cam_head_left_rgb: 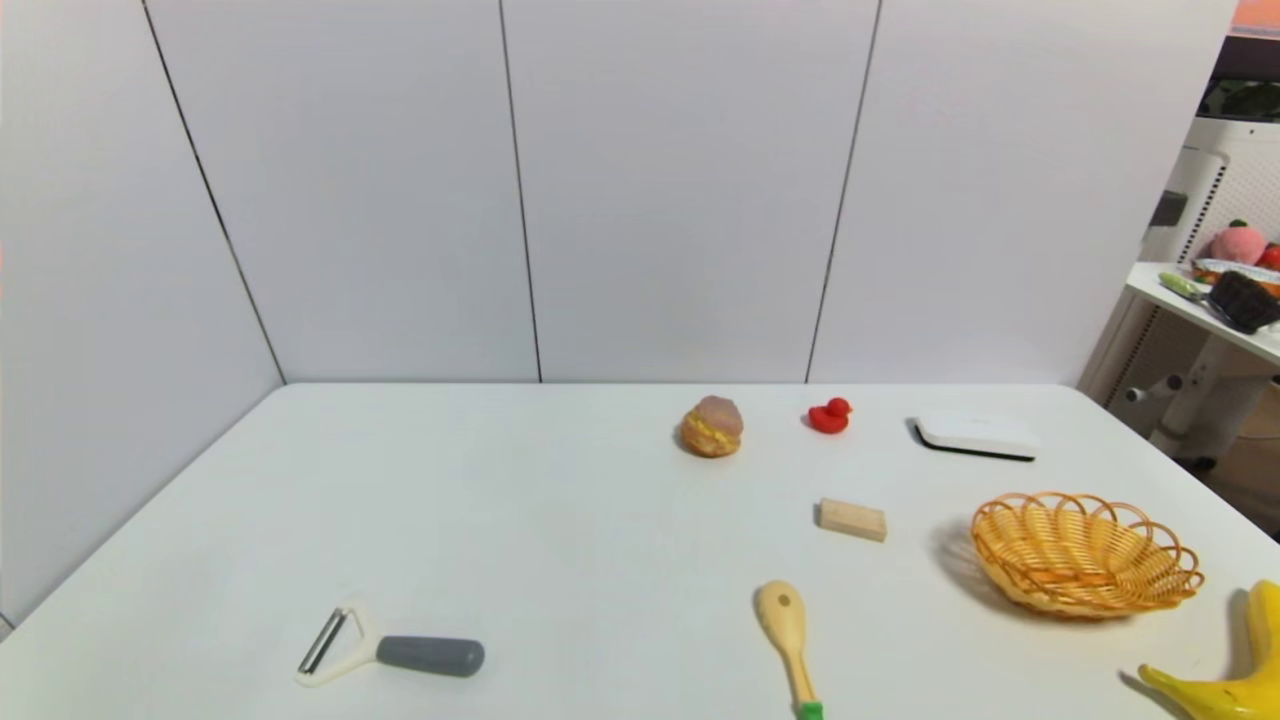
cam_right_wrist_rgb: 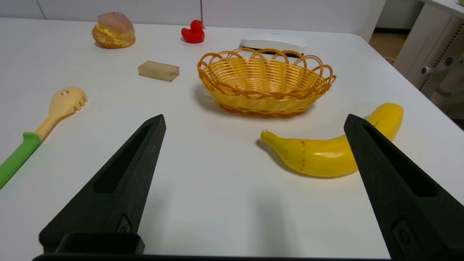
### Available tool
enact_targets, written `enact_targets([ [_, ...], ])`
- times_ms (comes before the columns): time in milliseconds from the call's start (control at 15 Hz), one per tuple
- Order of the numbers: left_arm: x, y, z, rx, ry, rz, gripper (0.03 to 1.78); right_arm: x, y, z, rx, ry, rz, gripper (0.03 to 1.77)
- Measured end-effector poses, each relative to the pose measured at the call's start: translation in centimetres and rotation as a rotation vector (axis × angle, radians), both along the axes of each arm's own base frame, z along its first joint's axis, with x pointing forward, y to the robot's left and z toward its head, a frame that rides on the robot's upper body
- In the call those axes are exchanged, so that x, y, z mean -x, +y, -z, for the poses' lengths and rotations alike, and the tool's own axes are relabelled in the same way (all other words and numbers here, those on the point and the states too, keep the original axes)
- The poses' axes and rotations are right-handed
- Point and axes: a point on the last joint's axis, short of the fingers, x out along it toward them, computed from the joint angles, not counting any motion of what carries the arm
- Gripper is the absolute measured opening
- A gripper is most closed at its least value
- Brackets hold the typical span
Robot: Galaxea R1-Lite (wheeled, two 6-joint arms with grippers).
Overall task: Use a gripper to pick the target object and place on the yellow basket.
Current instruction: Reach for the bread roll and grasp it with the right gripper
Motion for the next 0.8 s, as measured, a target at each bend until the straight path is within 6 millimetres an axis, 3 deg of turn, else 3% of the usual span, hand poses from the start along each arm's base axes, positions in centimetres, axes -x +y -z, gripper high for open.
enact_targets([
  [200, 0.0, 0.0, 0.0, 0.000, 0.000, 0.000, 1.69, -1.7, 0.1, -5.7, 0.049, 0.074, -0.057, 1.70],
  [400, 0.0, 0.0, 0.0, 0.000, 0.000, 0.000, 1.69, -6.1, 0.5, -13.4, 0.146, 0.138, -0.202, 1.70],
  [600, 0.0, 0.0, 0.0, 0.000, 0.000, 0.000, 1.69, -13.4, 1.6, -18.5, 0.241, 0.212, -0.434, 1.70],
  [800, 0.0, 0.0, 0.0, 0.000, 0.000, 0.000, 1.69, -21.7, 4.4, -21.1, 0.280, 0.270, -0.630, 1.70],
])
